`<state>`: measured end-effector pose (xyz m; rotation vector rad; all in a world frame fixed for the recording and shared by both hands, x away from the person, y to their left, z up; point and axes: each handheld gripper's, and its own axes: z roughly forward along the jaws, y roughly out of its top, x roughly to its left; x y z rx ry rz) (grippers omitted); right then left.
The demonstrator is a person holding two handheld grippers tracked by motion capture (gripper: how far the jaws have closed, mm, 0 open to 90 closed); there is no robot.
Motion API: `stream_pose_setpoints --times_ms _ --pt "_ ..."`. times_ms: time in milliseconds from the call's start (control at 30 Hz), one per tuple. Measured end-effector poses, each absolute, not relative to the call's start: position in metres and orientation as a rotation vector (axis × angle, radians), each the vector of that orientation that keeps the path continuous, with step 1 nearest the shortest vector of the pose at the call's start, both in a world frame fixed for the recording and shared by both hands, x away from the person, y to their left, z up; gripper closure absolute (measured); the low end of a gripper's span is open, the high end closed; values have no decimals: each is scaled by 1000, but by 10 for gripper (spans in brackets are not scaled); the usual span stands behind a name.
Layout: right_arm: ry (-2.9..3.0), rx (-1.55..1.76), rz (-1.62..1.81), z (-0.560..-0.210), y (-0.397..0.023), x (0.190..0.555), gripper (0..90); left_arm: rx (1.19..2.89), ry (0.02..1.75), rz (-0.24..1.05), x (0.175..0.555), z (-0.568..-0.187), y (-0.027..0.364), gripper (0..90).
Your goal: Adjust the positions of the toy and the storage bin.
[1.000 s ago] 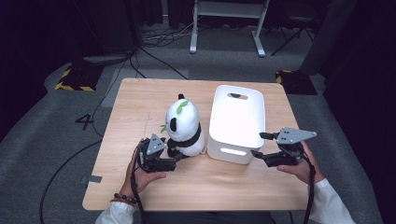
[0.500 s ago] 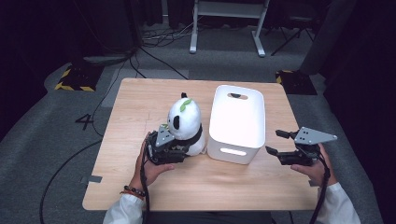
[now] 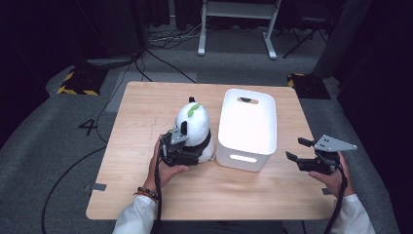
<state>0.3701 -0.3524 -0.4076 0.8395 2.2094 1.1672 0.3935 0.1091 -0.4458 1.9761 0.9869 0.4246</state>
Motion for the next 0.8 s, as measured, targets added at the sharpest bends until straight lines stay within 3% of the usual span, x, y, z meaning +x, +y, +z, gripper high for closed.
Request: stream_pose_setpoints --times_ms 200,567,800 --pt "2210 925 1144 -431 -363 380 277 1975 983 442 399 -450 104 51" --pt "2306 1013 1044 -477 -363 398 281 1993 959 459 403 -453 109 357" --pt "2356 1034 992 -494 -360 404 272 2005 934 460 402 -454 113 462"
